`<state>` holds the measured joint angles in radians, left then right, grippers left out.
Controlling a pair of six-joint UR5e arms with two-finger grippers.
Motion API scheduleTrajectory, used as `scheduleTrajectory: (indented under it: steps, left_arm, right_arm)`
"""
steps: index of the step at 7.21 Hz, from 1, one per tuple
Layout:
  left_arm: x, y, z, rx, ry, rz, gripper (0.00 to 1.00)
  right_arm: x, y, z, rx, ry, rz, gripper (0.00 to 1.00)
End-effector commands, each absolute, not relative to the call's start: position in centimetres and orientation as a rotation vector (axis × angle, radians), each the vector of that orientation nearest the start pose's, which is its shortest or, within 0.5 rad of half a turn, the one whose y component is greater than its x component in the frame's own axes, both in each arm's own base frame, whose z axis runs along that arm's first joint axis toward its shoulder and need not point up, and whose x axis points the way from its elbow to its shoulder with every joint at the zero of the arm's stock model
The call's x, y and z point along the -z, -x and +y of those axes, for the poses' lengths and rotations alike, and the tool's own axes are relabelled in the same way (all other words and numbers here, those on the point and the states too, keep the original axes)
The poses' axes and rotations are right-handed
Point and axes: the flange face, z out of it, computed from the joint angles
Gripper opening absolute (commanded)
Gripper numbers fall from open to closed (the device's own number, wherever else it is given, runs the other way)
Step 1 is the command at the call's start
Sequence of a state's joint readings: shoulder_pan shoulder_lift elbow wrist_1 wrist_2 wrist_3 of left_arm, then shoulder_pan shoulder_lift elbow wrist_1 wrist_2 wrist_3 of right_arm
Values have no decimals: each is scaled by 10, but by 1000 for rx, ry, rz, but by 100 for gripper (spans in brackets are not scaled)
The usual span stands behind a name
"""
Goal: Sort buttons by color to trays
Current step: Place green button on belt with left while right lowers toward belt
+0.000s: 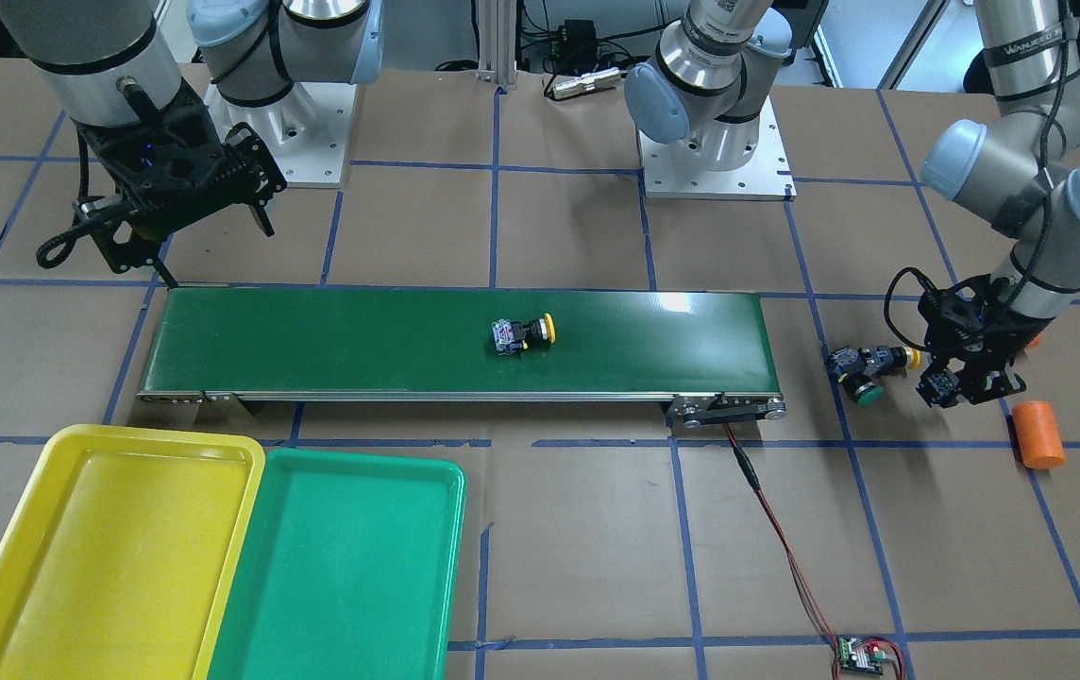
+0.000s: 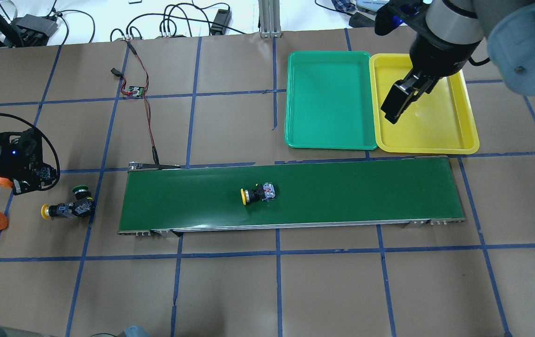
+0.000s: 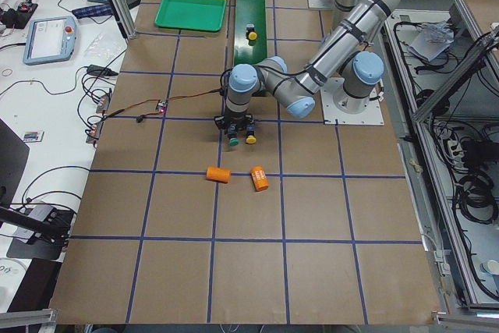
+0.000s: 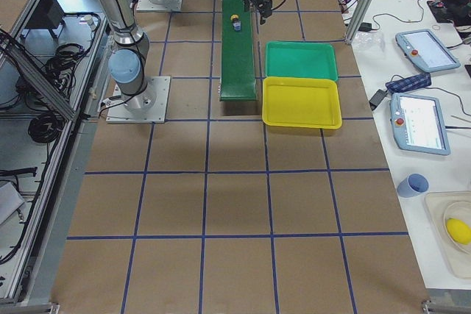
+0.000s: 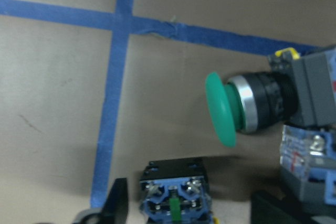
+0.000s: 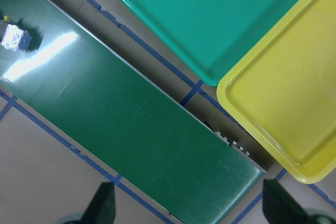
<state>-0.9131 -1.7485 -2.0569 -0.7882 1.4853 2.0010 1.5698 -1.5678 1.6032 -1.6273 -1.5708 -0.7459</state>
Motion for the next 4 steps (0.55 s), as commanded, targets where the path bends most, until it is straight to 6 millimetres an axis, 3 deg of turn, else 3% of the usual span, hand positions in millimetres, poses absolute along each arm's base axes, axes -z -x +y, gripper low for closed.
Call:
scheduleTrajectory:
  steps: [1, 2, 4]
  left_arm:
    - [-307, -137, -459, 173, -1933, 2382, 0]
    - [-326, -91, -456, 177, -1964, 2372, 0]
    - [-342, 50, -434, 216, -2011, 2338, 0]
  right_arm:
    - [-459, -128, -492, -15, 1407, 2819, 100]
    - [-454, -127, -491, -30, 1545, 2741, 100]
    - [-455, -125, -490, -32, 1634, 2694, 100]
